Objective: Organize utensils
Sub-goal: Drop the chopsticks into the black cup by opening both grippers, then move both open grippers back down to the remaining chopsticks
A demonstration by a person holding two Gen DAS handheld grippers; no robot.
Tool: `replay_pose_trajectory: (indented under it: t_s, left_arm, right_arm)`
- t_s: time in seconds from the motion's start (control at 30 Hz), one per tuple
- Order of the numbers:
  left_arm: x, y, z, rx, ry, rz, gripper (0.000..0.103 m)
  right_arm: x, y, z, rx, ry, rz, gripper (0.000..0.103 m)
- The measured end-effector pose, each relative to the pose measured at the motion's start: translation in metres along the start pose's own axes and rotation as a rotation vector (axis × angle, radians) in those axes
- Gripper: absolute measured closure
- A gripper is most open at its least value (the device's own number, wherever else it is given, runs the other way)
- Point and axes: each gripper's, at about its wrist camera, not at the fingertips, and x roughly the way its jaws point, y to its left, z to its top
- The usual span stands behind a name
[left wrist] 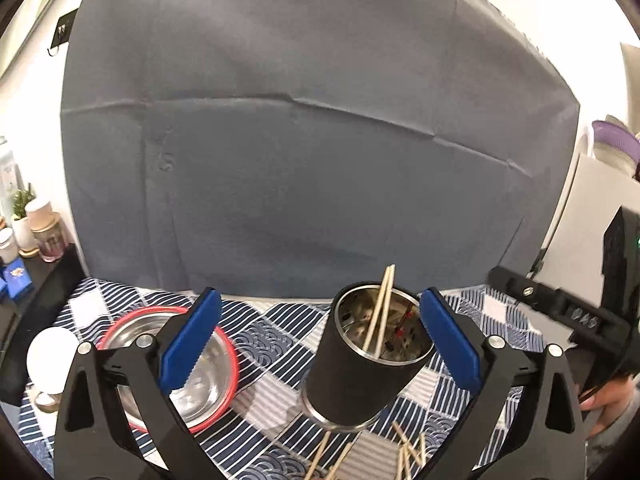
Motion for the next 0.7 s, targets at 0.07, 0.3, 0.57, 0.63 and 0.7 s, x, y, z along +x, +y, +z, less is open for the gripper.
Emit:
replay_pose_trajectory:
  t_s: [0.07, 0.3, 0.57, 0.63, 0.7]
  left_arm:
    - [-0.004, 0.003, -0.003, -0.004, 0.012, 0.018, 0.006]
    - [-0.010, 0.008, -0.022, 0.038, 0.087, 0.050, 0.006]
    - [-0.004, 0.015, -0.057, 0.070, 0.207, 0.063, 0.006]
    - [-0.002, 0.019, -0.068, 0.070, 0.240, 0.063, 0.006]
    - [0.001, 0.022, -0.080, 0.070, 0.276, 0.069, 0.006]
  right_arm:
    - [-0.006, 0.001, -0.001, -0.008, 0.002, -0.002, 0.020]
    - [-0.016, 0.002, -0.012, -0.014, 0.043, -0.042, 0.016]
    - [-0.011, -0.007, -0.041, -0.022, 0.153, -0.092, 0.016]
    - [-0.009, -0.009, -0.049, -0.028, 0.179, -0.103, 0.016]
    - [-0.006, -0.010, -0.056, -0.035, 0.201, -0.114, 0.016]
